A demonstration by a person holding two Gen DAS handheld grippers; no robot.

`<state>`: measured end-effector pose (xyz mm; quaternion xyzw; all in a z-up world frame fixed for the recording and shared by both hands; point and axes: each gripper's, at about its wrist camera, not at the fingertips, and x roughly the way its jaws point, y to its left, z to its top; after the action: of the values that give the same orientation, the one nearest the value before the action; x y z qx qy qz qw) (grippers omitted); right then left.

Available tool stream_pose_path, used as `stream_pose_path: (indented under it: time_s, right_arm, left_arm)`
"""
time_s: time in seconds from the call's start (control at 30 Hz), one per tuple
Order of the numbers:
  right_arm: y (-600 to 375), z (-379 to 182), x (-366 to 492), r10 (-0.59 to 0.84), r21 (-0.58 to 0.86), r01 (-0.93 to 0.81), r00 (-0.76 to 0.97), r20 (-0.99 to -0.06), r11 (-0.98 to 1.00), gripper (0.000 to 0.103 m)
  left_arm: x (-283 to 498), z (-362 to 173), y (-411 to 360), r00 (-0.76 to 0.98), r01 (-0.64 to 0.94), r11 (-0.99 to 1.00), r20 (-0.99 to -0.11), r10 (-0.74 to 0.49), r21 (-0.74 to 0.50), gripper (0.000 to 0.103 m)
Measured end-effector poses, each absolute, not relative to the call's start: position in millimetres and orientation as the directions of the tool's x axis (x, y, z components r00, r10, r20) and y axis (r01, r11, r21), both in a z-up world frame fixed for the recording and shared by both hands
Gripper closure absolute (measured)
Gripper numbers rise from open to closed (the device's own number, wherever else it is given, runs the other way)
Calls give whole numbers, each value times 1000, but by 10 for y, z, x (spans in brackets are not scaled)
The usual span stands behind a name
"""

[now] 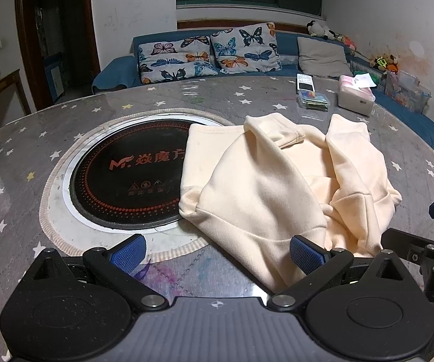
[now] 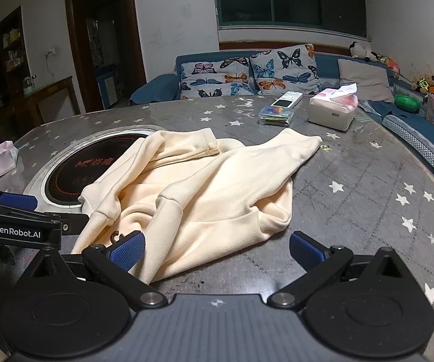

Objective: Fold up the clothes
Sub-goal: 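Move both grippers over the crumpled cream sweatshirt toward its hem, then close the left gripper on the sweatshirt hem while the right gripper grasps the hem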

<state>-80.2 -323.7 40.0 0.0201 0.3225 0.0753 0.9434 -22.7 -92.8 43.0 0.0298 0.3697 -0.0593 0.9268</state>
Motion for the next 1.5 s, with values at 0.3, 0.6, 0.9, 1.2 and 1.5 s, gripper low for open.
stream_pose_path:
  time_s: [0.3, 0.6, 0.9, 1.2, 1.5]
  right_arm:
    - [-3236, 418, -740, 159, 86, -134, 782, -602, 987, 1]
    - [-3226, 434, -672, 160, 82, -139, 781, -604, 987, 5]
    - [-3215, 466, -585, 164, 71, -152, 780, -604, 986, 9]
    - [-3220, 472, -484, 173, 73, -163, 776, -606, 984, 16]
    - [-3338, 514, -244, 160, 75, -144, 777, -608, 987, 24]
  left_arm:
    - [-157, 428, -920, 716, 124, 992, -694, -81, 13, 0]
    - [-84, 444, -916, 719, 124, 992, -690, -79, 16, 0]
    - [-1, 456, -936, 721, 131, 991, -688, -84, 17, 0]
    - [80, 469, -959, 723, 139, 990, -685, -88, 19, 0]
    - [289, 515, -980, 733, 158, 987, -671, -109, 13, 7]
